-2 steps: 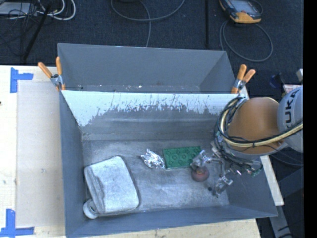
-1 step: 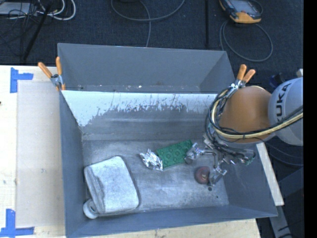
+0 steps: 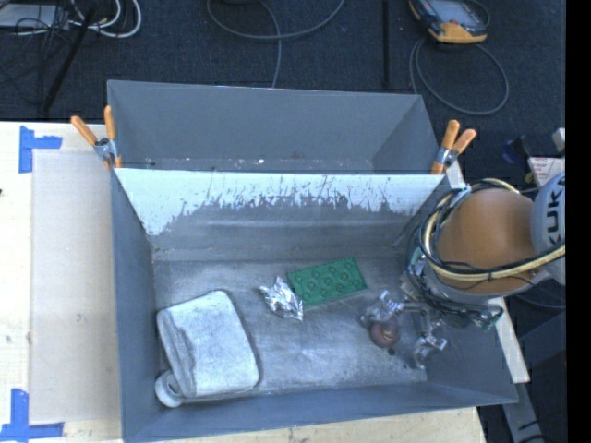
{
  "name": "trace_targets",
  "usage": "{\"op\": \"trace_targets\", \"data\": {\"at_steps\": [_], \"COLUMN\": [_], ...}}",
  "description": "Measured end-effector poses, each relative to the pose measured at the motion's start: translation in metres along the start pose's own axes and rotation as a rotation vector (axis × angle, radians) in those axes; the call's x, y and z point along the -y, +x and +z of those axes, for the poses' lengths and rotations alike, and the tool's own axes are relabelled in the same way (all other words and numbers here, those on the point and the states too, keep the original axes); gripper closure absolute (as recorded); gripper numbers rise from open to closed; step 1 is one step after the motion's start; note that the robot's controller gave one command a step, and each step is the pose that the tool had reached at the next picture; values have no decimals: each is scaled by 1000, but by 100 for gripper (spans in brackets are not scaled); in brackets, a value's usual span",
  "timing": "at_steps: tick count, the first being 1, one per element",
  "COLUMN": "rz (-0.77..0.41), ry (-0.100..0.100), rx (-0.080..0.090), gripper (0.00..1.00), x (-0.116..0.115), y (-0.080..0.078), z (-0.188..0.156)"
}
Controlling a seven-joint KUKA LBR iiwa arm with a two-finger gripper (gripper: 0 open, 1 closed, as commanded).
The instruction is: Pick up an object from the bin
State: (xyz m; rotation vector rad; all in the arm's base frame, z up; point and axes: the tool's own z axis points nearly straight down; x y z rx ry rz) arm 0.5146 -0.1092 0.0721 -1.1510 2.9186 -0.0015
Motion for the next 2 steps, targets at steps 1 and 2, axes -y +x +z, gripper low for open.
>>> {"op": "trace_targets", "data": {"at_steps": [1,2], "rz": [-3,-177], "ry": [0,5], "rx": [-4,3], "gripper": [100,100], "x": [1,46], "y": [0,-21], "z": [-1,-178]}}
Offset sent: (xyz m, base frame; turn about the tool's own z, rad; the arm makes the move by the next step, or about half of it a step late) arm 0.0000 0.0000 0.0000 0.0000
